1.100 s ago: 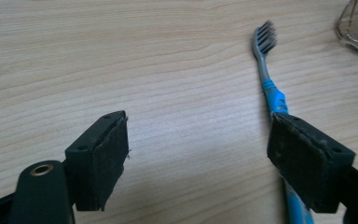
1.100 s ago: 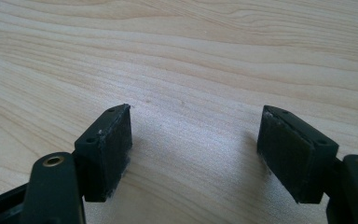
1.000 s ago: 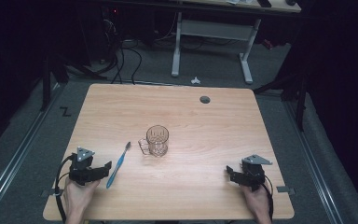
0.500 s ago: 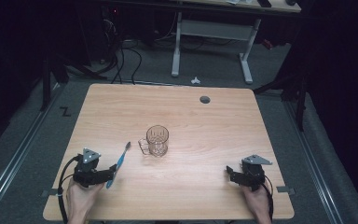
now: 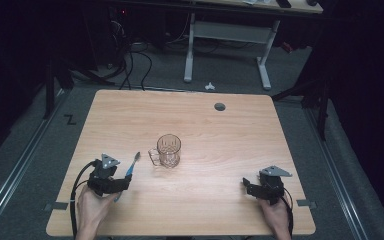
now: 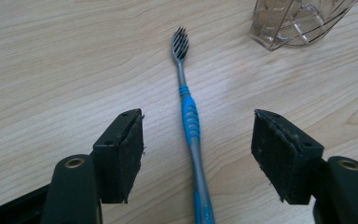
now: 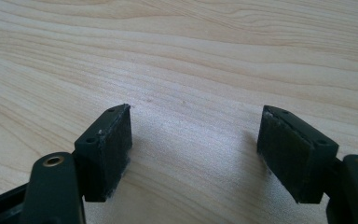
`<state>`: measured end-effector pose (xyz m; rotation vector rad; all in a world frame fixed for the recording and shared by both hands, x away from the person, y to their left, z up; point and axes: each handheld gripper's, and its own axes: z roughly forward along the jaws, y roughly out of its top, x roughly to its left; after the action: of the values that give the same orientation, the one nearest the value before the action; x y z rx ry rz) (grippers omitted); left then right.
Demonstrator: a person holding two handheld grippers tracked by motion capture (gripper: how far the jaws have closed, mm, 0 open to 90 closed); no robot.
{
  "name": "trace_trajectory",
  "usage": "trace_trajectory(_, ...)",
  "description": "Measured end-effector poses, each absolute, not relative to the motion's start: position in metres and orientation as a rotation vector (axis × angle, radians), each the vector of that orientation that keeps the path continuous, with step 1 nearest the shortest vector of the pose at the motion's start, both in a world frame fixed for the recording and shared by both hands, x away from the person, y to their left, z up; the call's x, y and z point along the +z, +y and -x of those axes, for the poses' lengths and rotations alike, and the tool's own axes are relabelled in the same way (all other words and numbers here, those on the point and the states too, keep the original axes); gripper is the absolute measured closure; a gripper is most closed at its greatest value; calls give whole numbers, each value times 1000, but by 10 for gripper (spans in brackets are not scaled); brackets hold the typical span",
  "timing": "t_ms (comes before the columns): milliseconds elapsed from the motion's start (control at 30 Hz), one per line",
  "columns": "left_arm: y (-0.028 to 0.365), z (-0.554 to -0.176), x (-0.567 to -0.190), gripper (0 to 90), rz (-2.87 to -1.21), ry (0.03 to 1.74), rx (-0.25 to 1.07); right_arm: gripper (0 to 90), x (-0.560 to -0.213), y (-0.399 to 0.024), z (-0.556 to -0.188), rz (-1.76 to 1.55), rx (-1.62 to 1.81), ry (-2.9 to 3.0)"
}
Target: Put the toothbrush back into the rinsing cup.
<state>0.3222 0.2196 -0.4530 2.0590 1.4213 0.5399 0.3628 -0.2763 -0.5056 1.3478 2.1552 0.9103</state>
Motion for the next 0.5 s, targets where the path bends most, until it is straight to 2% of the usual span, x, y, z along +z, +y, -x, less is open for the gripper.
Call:
trace_trajectory(233, 210, -332, -448, 352, -2108, 1412, 526, 265, -506, -276, -363, -1347, 910, 2155)
trace_trajectory(333, 207, -336, -446, 399, -2125, 1403, 558, 265, -506, -276, -363, -1350, 910, 2155)
trace_trajectory(500, 201, -345, -444, 412, -2163, 1396, 545, 265, -506, -276, -363, -1343, 913, 2160)
